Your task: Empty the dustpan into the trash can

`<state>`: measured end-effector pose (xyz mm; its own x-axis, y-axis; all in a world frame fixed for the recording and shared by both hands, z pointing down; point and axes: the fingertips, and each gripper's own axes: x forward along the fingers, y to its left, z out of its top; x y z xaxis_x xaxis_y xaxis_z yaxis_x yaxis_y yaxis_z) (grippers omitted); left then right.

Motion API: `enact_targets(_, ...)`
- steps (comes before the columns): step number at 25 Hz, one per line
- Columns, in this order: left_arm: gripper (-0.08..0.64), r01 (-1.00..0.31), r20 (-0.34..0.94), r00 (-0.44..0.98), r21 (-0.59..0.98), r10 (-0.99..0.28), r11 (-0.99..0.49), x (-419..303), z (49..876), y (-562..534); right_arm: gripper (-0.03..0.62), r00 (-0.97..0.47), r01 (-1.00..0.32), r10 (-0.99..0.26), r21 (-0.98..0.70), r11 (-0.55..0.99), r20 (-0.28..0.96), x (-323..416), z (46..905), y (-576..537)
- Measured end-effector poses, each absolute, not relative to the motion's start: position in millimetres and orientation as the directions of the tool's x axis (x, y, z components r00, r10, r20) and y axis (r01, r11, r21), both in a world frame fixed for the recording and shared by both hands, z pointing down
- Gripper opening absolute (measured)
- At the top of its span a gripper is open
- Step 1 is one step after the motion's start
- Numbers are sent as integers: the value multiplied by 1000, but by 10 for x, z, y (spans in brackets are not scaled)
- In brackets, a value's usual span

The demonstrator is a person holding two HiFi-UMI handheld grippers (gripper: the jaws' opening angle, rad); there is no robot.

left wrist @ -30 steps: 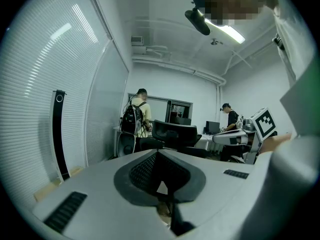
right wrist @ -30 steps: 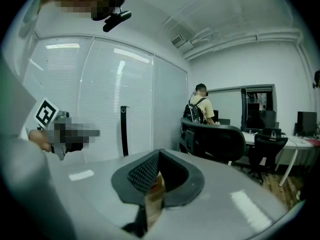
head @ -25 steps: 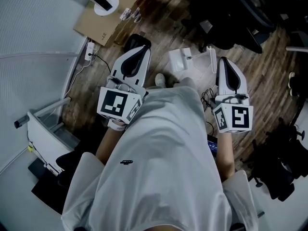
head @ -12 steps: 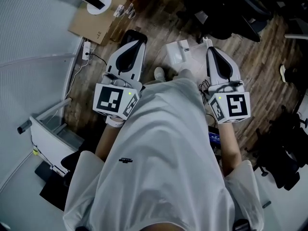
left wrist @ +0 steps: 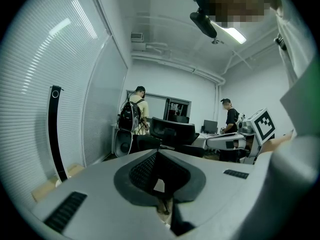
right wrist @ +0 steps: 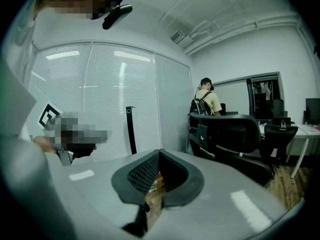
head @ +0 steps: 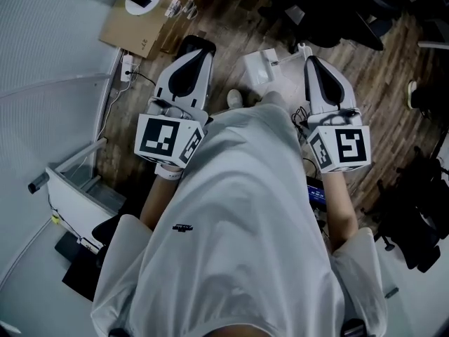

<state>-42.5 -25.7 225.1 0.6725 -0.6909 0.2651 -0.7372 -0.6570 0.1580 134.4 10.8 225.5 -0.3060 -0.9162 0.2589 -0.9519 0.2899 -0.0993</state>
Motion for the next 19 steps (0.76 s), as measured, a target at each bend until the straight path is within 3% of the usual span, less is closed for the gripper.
enact_targets(19, 6, -707, 274, 702, 155, -657, -690, -394, 2256, -172, 11, -326, -945, -914, -86, 315, 243, 1176, 2225, 228)
